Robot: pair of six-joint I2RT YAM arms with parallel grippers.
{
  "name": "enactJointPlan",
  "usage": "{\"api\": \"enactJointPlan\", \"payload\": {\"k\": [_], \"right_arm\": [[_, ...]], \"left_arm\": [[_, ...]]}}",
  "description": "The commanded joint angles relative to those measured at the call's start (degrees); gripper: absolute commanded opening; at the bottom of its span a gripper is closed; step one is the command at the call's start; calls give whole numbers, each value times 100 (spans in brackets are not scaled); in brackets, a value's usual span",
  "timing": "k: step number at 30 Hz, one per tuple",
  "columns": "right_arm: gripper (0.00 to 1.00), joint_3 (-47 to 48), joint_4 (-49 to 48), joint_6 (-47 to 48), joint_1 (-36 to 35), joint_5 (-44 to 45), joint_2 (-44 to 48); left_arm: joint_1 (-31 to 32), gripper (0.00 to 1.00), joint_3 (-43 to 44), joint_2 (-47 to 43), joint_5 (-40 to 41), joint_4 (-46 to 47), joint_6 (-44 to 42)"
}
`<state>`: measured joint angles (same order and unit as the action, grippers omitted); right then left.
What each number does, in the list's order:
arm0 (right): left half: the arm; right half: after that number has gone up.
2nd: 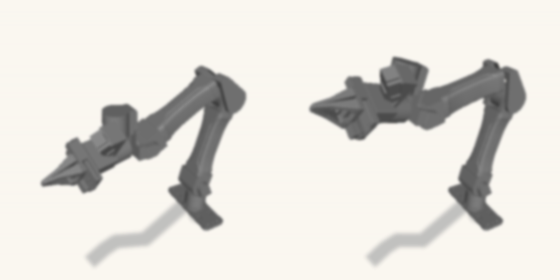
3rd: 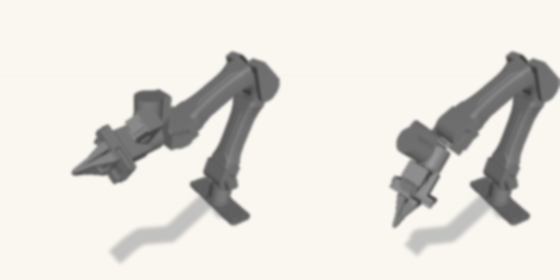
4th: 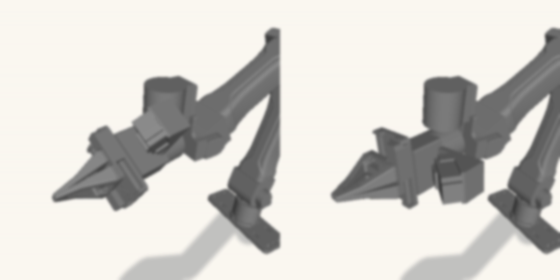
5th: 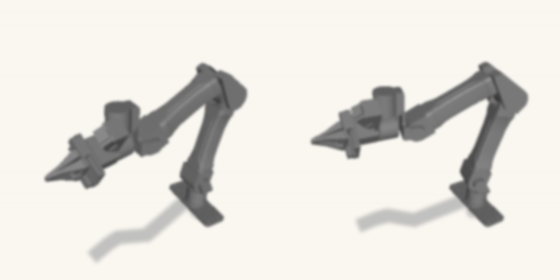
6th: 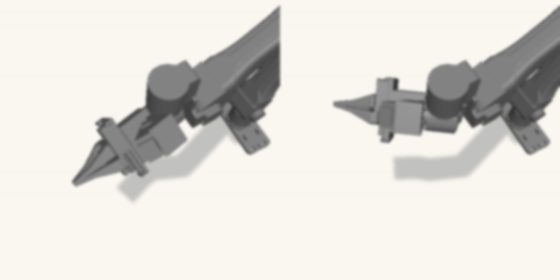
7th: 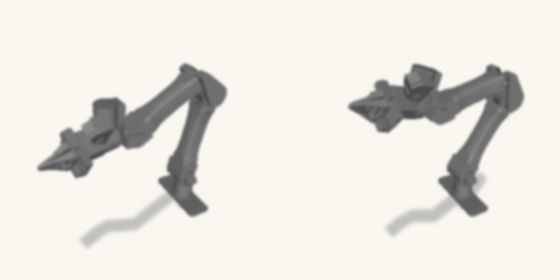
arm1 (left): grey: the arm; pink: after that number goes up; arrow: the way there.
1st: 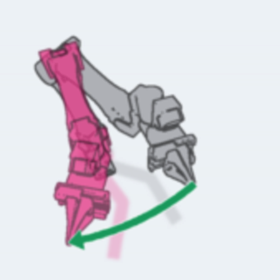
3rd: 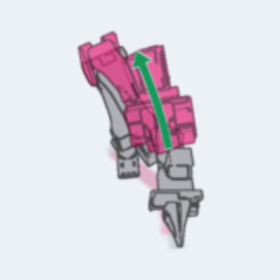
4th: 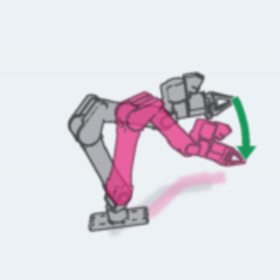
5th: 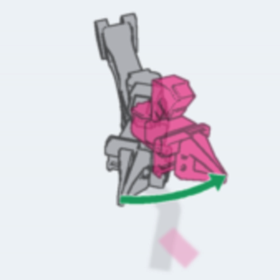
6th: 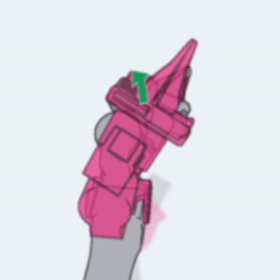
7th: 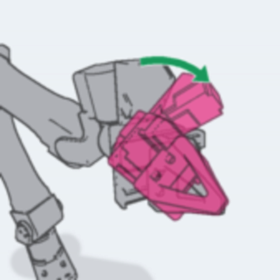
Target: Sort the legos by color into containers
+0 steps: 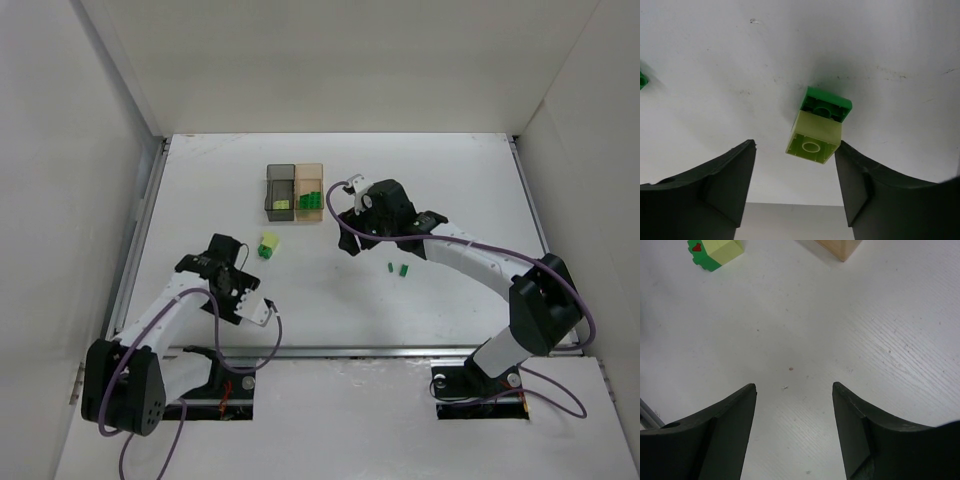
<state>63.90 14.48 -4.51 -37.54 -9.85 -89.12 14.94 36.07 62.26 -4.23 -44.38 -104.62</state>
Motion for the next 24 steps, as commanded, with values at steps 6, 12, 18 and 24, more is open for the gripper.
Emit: {"api": "enactJointPlan", "payload": {"k": [6, 12, 18, 24], "right_arm": [[68, 17, -314, 82, -8, -79, 53], [68, 17, -314, 82, -8, -79, 53], [68, 17, -314, 82, -8, -131, 53], [68, 123, -314, -146, -8, -255, 272]], "left_arm": [[18, 50, -206, 234, 124, -9, -217], [18, 27, -259, 234, 63, -9, -164], [18, 0, 13, 348, -288, 105, 599], [18, 0, 1681, 910, -2015, 175, 2575]]}}
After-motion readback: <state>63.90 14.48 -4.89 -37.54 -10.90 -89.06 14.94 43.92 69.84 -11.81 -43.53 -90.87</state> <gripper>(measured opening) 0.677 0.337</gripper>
